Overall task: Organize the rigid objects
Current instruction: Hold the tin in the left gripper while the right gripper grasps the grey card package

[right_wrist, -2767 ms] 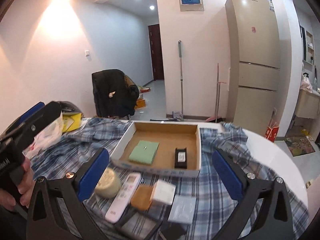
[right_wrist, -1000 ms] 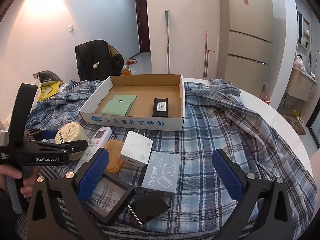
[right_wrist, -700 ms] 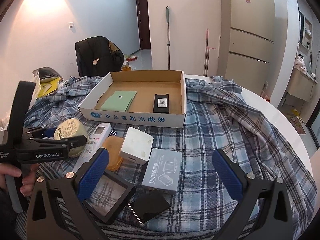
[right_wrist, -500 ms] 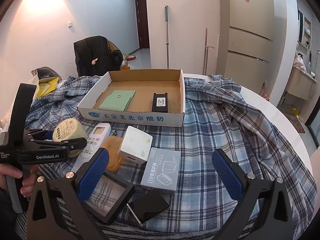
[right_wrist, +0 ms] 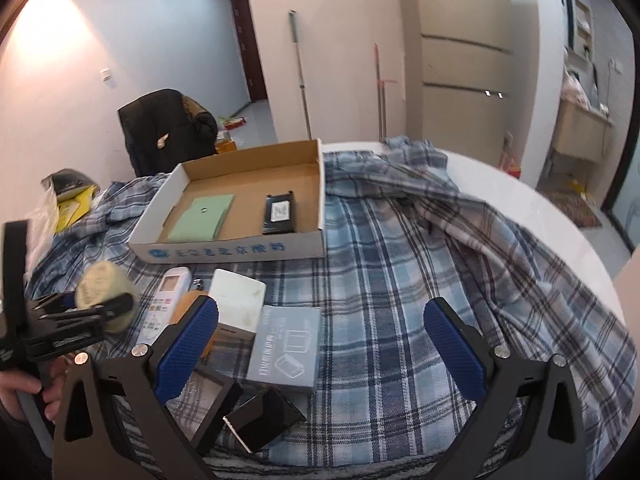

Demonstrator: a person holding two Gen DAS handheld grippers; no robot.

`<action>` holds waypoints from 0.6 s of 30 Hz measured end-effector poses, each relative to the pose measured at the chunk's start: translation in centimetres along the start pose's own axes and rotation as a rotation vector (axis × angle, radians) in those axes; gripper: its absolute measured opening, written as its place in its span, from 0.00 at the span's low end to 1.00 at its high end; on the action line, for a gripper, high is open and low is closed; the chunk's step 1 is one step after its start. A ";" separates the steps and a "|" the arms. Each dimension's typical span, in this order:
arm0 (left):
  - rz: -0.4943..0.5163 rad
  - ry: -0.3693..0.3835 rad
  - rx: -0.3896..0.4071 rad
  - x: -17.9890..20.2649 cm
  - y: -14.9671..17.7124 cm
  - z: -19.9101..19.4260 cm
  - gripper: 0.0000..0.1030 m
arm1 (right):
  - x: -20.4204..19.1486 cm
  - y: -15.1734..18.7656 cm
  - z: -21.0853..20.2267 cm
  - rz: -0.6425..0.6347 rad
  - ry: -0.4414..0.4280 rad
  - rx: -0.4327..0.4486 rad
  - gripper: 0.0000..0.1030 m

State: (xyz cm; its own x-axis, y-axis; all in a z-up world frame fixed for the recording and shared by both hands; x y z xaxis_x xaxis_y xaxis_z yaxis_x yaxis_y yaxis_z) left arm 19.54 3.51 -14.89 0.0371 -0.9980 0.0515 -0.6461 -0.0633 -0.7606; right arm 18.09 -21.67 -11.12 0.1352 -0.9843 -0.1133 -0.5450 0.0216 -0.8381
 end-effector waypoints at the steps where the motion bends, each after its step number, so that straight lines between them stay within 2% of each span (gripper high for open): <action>1: 0.015 -0.019 0.004 -0.2 0.0 -0.1 0.75 | 0.1 0.1 0.2 0.008 0.000 -0.008 1.00; 4: 0.014 -0.003 -0.059 -0.2 0.9 0.9 0.75 | 0.0 0.4 0.7 -0.008 0.013 -0.024 0.95; 8: 0.004 0.012 -0.078 -0.2 1.2 1.5 0.75 | -0.4 0.9 1.0 -0.040 0.035 -0.052 0.89; 10: 0.020 0.046 -0.116 0.3 1.8 2.0 0.74 | -0.7 1.3 1.2 -0.034 0.023 -0.087 0.86; 13: 0.035 0.034 -0.102 0.4 1.8 1.9 0.74 | -1.4 1.8 2.0 -0.017 -0.018 -0.169 0.79; 18: -0.001 0.040 -0.093 -0.1 1.6 1.8 0.74 | -2.7 3.3 3.4 -0.082 -0.016 -0.264 0.67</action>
State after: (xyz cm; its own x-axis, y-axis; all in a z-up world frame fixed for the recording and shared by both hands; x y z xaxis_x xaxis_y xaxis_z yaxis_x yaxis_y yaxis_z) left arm 19.83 3.47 -17.24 0.0086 -0.9968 0.0789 -0.7138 -0.0614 -0.6976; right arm 18.71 -18.33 -15.42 0.1996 -0.9779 -0.0615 -0.7285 -0.1061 -0.6768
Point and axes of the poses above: each gripper's, at about its wrist camera, not at the fingertips, and z roughly the way its jaws point, x to its right, y to its underside, the point moved 9 cm from there along z, roughly the way its jaws point, and after that the axes turned 11 degrees about x, right-handed, at the moved point
